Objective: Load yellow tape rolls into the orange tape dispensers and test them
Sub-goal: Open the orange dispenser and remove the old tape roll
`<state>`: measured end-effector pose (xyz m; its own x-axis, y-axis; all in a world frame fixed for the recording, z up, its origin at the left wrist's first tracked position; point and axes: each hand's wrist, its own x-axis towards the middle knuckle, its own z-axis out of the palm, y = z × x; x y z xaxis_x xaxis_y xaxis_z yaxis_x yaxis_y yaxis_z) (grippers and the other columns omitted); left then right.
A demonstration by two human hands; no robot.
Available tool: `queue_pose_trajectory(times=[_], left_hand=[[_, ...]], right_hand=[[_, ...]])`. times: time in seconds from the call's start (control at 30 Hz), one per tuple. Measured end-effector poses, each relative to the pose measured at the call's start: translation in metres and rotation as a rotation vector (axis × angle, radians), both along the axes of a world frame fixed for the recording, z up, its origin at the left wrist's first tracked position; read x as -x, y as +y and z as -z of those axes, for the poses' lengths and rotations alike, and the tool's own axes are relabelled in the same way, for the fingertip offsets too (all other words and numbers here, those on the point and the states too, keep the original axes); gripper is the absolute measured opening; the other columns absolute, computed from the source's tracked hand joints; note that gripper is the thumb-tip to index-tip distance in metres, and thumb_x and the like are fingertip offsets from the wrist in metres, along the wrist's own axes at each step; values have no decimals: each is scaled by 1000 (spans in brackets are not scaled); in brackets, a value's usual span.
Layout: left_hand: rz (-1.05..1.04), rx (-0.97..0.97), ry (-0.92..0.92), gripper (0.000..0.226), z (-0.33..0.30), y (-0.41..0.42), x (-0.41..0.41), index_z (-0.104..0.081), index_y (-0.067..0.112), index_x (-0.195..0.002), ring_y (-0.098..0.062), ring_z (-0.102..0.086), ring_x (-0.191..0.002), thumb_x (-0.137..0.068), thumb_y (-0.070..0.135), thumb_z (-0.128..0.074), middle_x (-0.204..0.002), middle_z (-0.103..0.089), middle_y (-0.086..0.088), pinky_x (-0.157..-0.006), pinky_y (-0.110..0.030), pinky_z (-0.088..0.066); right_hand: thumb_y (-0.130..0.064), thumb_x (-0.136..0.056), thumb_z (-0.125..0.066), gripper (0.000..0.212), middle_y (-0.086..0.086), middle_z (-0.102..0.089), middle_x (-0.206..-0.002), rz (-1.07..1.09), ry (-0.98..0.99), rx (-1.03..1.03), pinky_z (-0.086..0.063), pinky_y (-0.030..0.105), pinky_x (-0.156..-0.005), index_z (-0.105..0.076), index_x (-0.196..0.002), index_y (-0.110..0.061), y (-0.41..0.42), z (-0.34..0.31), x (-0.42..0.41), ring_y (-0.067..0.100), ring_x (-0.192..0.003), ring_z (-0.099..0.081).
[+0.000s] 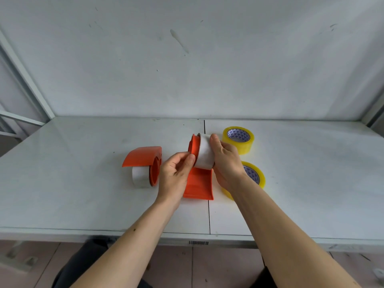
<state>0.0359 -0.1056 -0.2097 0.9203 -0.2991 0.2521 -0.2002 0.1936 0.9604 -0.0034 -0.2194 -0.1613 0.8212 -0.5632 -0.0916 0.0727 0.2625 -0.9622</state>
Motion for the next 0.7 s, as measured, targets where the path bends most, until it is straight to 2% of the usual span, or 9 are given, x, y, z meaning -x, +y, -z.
queue_pose_trajectory(times=[0.03, 0.13, 0.2, 0.3, 0.37, 0.47, 0.53, 0.6, 0.7], left_hand=[[-6, 4, 13, 11, 1, -1, -1, -72, 22, -88, -5, -64, -81, -91, 15, -65, -79, -73, 12, -83, -26, -51], [-45, 52, 107, 11, 6, 2, -7, -76, 24, -85, -15, -65, -87, -89, 19, -67, -84, -73, 2, -93, -43, -51], [-58, 78, 154, 15, 8, 5, -11, -77, 27, -81, -16, -64, -88, -89, 19, -68, -82, -73, 4, -97, -48, -50], [-56, 94, 172, 13, 5, 6, -15, -76, 23, -83, -17, -64, -90, -90, 16, -67, -81, -73, 4, -100, -49, -50], [-65, 97, 177, 12, 1, 6, -15, -74, 20, -84, -17, -64, -90, -90, 13, -66, -81, -73, 3, -99, -47, -50], [-79, 98, 179, 13, -1, 7, -14, -73, 20, -84, -17, -64, -89, -91, 13, -65, -82, -72, 2, -98, -45, -50], [-87, 105, 186, 13, -1, 7, -10, -72, 20, -84, -14, -64, -86, -92, 12, -64, -79, -72, 5, -95, -41, -51], [-90, 124, 204, 13, -1, 5, -6, -70, 18, -85, -10, -64, -82, -93, 11, -62, -75, -72, 9, -90, -35, -52], [-92, 139, 214, 13, -1, 0, -1, -69, 19, -84, -10, -63, -82, -93, 11, -63, -73, -72, 11, -90, -34, -50]], right_hand=[[-30, -102, -50, 38, 16, -58, -84, 7, 6, 7, -47, 40, -70, -62, -80, -2, -1, 1, -1, 27, -78, -55], [-31, -98, -57, 36, 13, -56, -78, 73, 26, 16, -43, 36, -62, -64, -81, 0, -8, 6, 0, 24, -72, -52], [-32, -96, -61, 37, 13, -56, -82, 123, 16, 13, -42, 38, -65, -65, -88, 5, -16, 8, 5, 24, -75, -52], [-33, -97, -58, 53, 12, -53, -83, 159, 8, 61, -41, 34, -68, -57, -96, 20, -28, 7, 14, 23, -77, -49], [-33, -101, -49, 55, 9, -48, -80, 195, 50, 185, -37, 26, -60, -52, -96, 22, -37, 5, 21, 21, -73, -44], [-35, -98, -45, 50, 9, -43, -71, 245, 127, 375, -35, 30, -62, -55, -84, 11, -54, 8, 37, 20, -69, -41], [-41, -87, -52, 34, 1, -50, -68, 287, 184, 438, -37, 34, -66, -63, -74, -12, -65, 14, 52, 23, -70, -45], [-38, -82, -62, 17, 0, -64, -80, 341, 199, 428, -42, 33, -71, -74, -83, -27, -75, 21, 71, 21, -78, -55], [-19, -85, -70, 21, 3, -68, -99, 439, 211, 405, -50, 33, -81, -78, -105, -15, -88, 31, 98, 23, -95, -63]])
